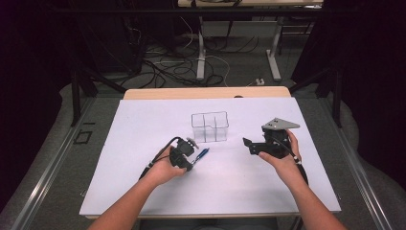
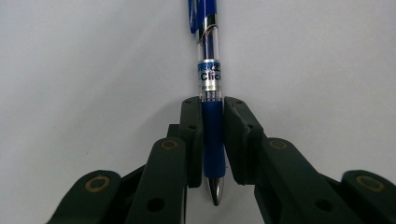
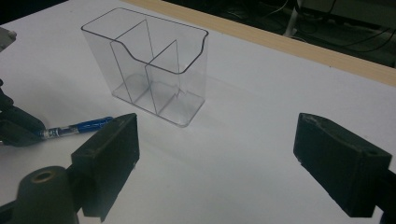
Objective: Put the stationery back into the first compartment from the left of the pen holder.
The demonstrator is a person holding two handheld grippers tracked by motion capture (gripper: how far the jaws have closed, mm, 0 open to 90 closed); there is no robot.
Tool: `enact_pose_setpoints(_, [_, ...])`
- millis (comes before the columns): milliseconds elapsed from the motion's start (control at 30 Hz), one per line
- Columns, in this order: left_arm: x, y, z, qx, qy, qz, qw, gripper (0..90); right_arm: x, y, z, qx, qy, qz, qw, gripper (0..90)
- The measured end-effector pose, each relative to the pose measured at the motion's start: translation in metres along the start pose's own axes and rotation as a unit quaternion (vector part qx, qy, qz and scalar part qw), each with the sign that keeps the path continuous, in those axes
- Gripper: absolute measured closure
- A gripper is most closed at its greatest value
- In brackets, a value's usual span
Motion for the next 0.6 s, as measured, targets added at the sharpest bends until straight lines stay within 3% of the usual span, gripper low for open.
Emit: enact_pose_setpoints(600, [-0.0017, -0.0012, -0.0015, -0.018, -0.008, 0.002, 0.9998, 79.5, 0.0009, -0.0026, -0.0007, -0.006, -0.001, -0.002, 1.0000, 14.1])
Point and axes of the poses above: each handheld gripper's, and its own axes: x roughly forward along the jaws, z roughly out of its underside, y roughly to its right, the point moved 4 cm from there along x, roughly forward along the jaws, and after that the axes turned 10 degrees about -x, right-handed, at the moved point
